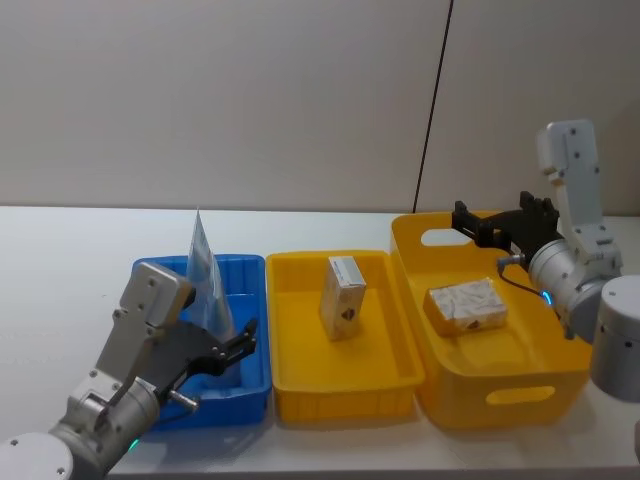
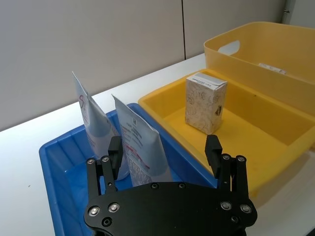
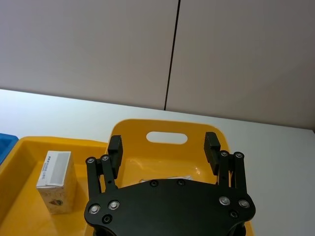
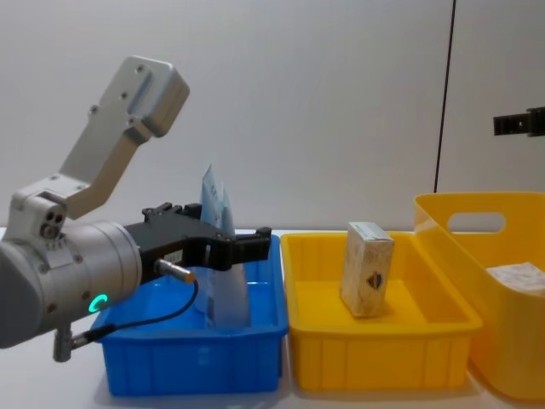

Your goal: Bimanual collaborative sorting of washing and personal care products

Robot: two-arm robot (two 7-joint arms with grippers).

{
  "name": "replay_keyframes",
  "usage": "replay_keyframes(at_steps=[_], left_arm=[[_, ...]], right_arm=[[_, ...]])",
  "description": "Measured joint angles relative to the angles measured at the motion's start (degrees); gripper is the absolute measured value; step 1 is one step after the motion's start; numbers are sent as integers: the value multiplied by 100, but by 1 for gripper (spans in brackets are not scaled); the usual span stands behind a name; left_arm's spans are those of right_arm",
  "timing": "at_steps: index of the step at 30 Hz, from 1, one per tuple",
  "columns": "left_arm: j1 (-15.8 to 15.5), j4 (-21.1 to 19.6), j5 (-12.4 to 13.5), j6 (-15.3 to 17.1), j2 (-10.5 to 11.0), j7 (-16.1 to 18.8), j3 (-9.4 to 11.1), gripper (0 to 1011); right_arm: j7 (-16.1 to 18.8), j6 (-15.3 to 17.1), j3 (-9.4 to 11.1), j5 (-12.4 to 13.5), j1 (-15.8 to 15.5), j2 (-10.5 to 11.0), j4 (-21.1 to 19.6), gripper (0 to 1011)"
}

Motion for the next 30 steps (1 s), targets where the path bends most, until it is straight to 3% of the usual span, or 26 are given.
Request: replay_keyframes(at_steps=[30], left_arm=[[-588, 1009, 412, -72, -316, -61, 71, 1001]], right_arm=[[0, 0, 0, 0, 0, 0, 1, 1003]])
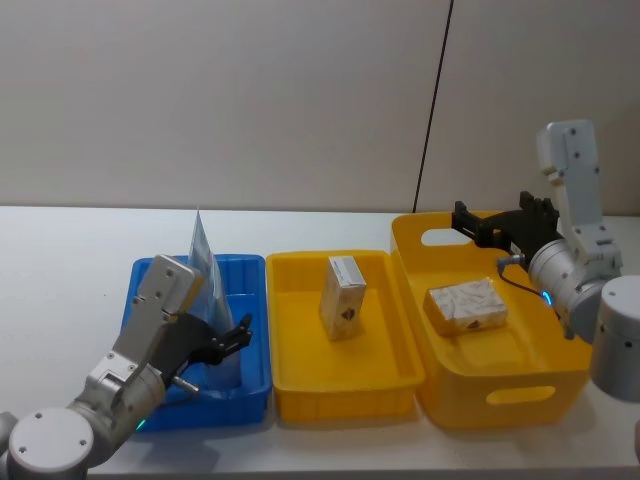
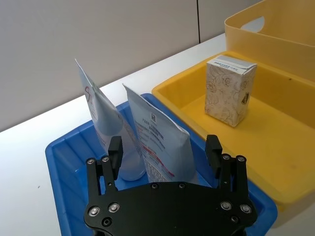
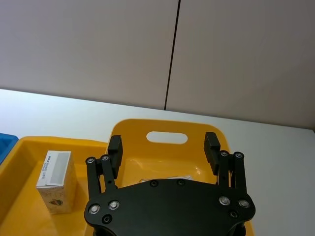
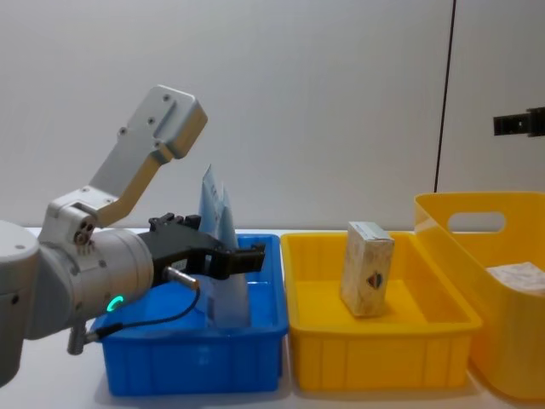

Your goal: Bimanual collaborative sorting of washing and personal care products

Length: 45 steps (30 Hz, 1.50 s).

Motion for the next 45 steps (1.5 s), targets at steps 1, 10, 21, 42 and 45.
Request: replay_keyframes(at_steps=[1, 10, 21, 42, 45], left_arm=[[-22, 48, 21, -14, -19, -2, 4, 1001], [-111, 207, 99, -65, -92, -10, 19, 1001], [-157, 290, 139, -91, -126, -15, 26, 754], [-185, 339, 161, -108, -154, -15, 32, 235], [-188, 344, 162, -110, -156, -19, 29, 223]], right_arm=[[0, 0, 0, 0, 0, 0, 0, 1003], [0, 0, 0, 1, 0, 0, 0, 1004], [1, 0, 0, 1, 0, 0, 0, 1003], [1, 0, 0, 1, 0, 0, 0, 1004], [1, 0, 0, 1, 0, 0, 0, 1003]])
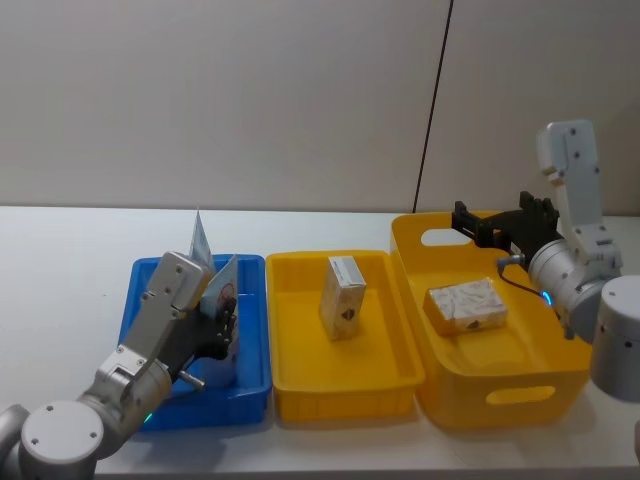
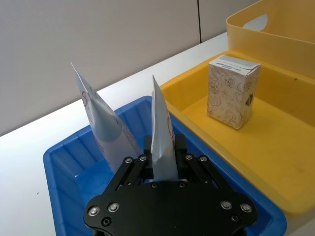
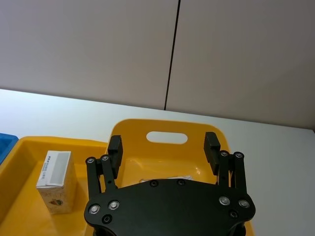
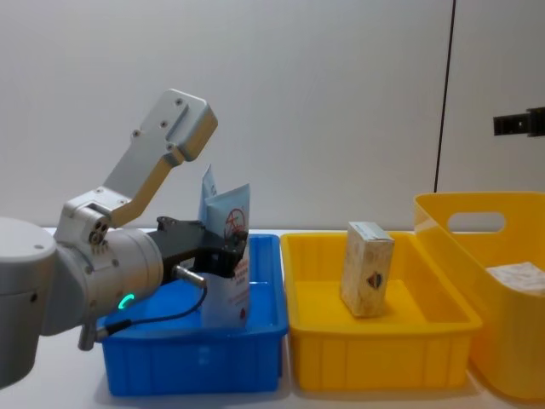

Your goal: Bimanual collaborative sorting of washing and personal care products

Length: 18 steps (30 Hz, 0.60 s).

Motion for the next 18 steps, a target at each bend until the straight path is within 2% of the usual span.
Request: replay_keyframes(at_steps=[9, 18], left_arm=[[-42, 7, -1, 5, 0, -93, -13, 201], [-73, -290, -139, 106, -4, -208, -158, 201]], right_arm=[[0, 0, 0, 0, 0, 0, 0, 1003], [0, 0, 0, 0, 0, 0, 0, 1003]])
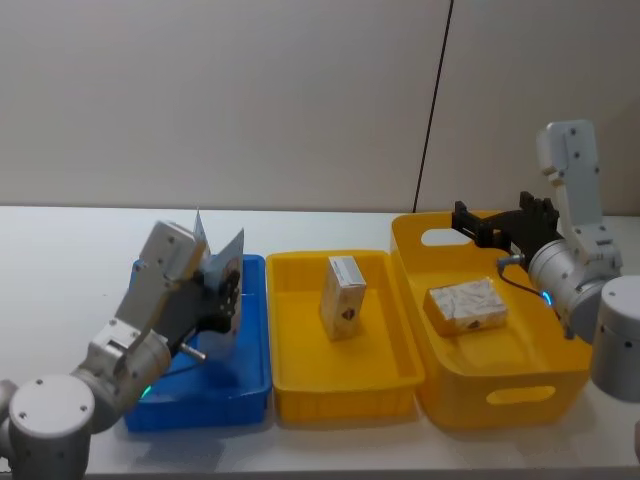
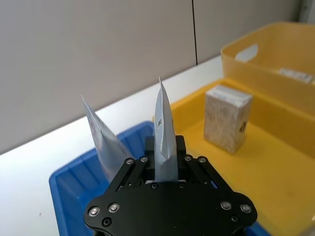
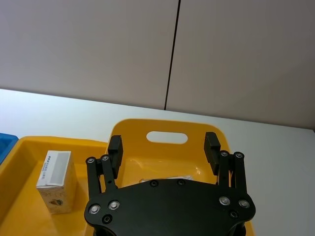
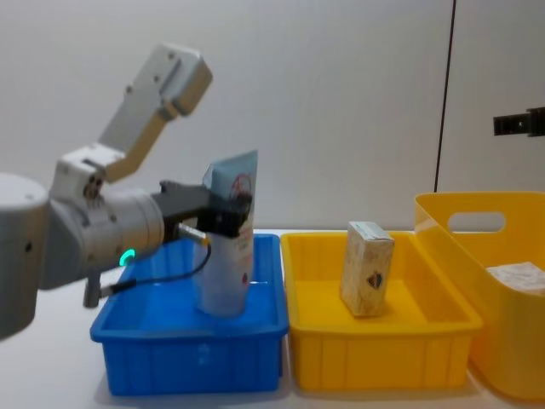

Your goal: Bimanual collaborative sorting of washing and personal care products

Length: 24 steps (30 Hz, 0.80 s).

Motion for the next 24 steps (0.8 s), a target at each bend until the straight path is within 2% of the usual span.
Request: replay_keyframes(at_steps=[10, 16, 24], left_arm=[[-125, -589, -272, 93, -11, -308, -209, 201], [-280, -874, -336, 187, 59, -555, -245, 201], [-547, -1039, -346, 254, 135, -866, -239, 201]], right_arm=[[0, 0, 0, 0, 0, 0, 0, 1003], [60, -40, -7, 0, 7, 6, 8, 1003], [306, -247, -61, 29, 31, 54, 24, 1003]])
